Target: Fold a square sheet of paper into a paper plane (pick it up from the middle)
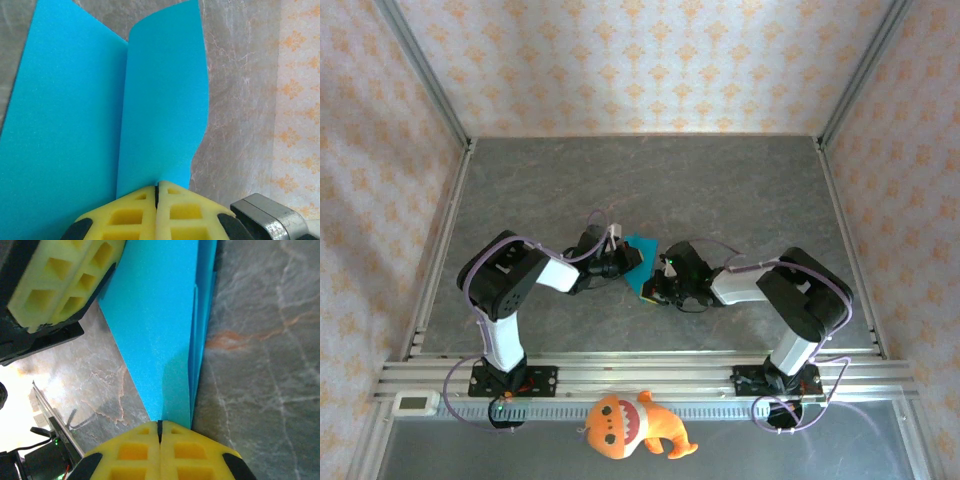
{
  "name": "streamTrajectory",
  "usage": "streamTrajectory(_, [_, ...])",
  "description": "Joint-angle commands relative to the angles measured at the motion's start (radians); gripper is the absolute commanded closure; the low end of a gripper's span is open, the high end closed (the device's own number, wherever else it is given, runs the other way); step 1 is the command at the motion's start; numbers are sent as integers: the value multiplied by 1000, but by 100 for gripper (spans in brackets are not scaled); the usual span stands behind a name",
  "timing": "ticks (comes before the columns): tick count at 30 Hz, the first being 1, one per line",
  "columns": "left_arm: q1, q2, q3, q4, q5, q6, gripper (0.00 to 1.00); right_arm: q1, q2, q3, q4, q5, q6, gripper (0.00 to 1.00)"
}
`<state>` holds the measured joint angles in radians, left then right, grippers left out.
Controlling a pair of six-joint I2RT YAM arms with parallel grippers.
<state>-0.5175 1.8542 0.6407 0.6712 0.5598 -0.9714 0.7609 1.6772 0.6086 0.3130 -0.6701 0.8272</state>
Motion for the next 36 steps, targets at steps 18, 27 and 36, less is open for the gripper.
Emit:
streamTrajectory(18, [-39,-31,-145,-71,-162,-125,95,19,-153,36,-200,20,-97,100])
streamTrajectory(27, [-87,-75,-211,10,-254,-232,95,-32,-89,76,-91,23,-16,100])
streamTrajectory(36, [-91,-70,-214,20,-256,-243,95,-16,12,168,-92,29,-13,100])
